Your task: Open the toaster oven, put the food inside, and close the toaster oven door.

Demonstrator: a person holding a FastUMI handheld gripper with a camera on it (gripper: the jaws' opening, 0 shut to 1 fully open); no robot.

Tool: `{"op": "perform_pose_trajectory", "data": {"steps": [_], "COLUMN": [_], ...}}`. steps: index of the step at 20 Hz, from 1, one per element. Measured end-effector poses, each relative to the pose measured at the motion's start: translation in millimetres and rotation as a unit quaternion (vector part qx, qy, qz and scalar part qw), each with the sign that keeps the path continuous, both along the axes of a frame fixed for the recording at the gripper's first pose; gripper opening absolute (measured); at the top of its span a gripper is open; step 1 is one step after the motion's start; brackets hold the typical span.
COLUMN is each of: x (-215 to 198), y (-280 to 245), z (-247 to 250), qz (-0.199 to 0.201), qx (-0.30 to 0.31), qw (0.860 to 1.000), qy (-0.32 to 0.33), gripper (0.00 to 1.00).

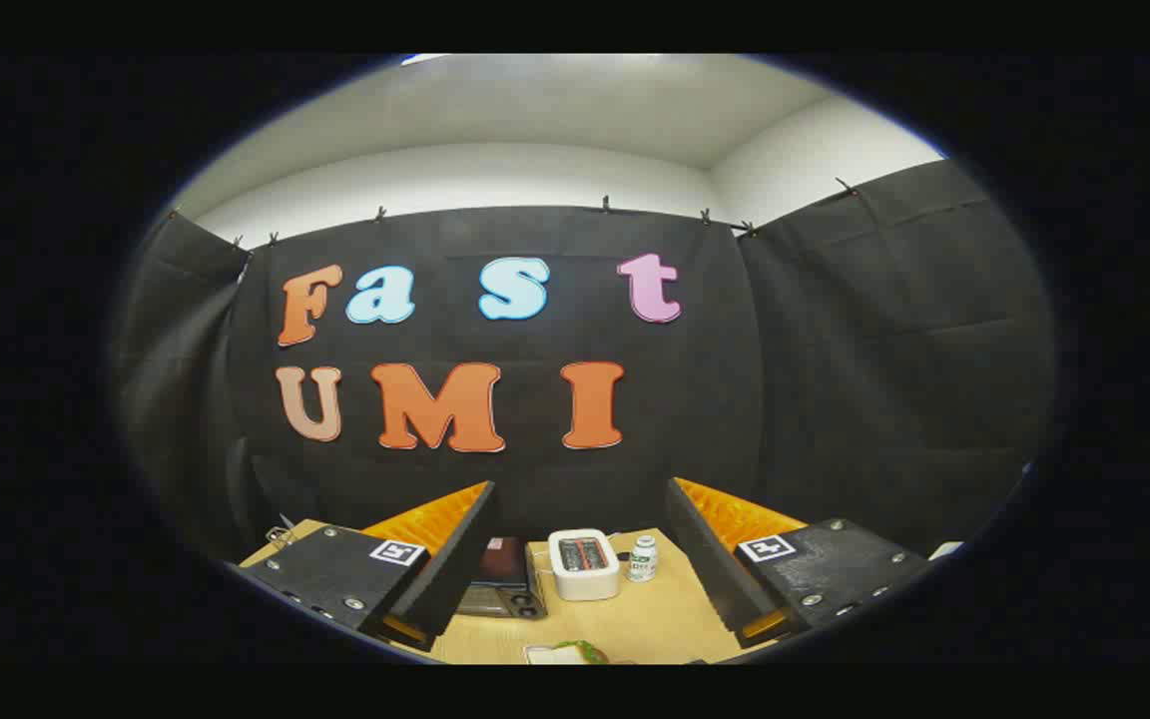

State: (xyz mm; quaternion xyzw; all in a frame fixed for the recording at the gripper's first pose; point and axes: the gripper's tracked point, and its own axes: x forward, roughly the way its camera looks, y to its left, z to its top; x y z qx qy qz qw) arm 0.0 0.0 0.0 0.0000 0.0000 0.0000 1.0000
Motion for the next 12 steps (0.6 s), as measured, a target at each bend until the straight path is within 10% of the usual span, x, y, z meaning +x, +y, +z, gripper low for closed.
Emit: {"op": "perform_pose_trajectory", "data": {"steps": [12], "x": [6.4], "y": [4.4], "z": [-7.1], "qz": [0.000], "qx": [0.005], "qw": [1.000], "qy": [0.008], "gripper": [0.98]}}
